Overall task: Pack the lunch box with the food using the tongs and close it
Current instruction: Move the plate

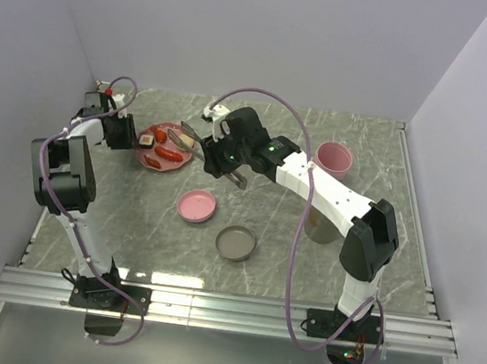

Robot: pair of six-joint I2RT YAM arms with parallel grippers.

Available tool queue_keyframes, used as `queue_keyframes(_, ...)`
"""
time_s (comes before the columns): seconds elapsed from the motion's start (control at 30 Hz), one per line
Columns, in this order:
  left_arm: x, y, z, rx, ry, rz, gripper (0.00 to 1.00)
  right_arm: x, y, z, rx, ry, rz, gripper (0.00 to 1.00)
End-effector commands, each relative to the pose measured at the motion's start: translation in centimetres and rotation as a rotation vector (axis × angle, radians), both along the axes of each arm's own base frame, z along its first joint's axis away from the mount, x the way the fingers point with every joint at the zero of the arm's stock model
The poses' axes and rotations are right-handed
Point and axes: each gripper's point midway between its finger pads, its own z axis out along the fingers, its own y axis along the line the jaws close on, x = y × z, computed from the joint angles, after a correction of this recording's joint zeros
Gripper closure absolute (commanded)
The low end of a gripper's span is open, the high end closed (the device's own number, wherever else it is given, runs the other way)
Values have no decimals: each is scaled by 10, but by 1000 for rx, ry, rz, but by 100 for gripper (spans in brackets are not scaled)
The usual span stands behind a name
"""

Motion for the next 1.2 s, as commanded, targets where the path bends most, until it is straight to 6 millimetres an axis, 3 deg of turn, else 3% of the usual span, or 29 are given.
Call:
queue_keyframes(0.0,5,4,4,39,-43,-12,58,7,2,9,-6,-42,27,48)
queue_keyframes(0.03,6,4,6,38,-51,-10,57,10,5,12,-10,-59,38,49)
queue_keyframes(0.23,4,1,10,18,-52,-5,56,37,17,-19,-121,-55,43,51)
queue_keyframes(0.4,7,0,2,7,-36,-1,58,61,22,-49,-166,-43,-6,52)
queue_keyframes(0.53,6,-4,-4,4,-25,-13,59,72,19,-58,-154,-19,-39,52)
queue_keyframes(0.73,-4,-13,-18,62,8,-30,64,72,10,-52,-139,-22,-55,52)
queue_keyframes(0.9,-10,-19,-33,58,57,-24,67,67,1,-31,-108,-31,-64,52)
queue_keyframes(0.97,-13,-21,-37,43,70,-21,74,67,-3,-19,-88,-46,-70,52)
queue_keyframes(1.17,-28,-40,-43,69,82,-79,94,68,-23,-17,-98,-39,-90,52)
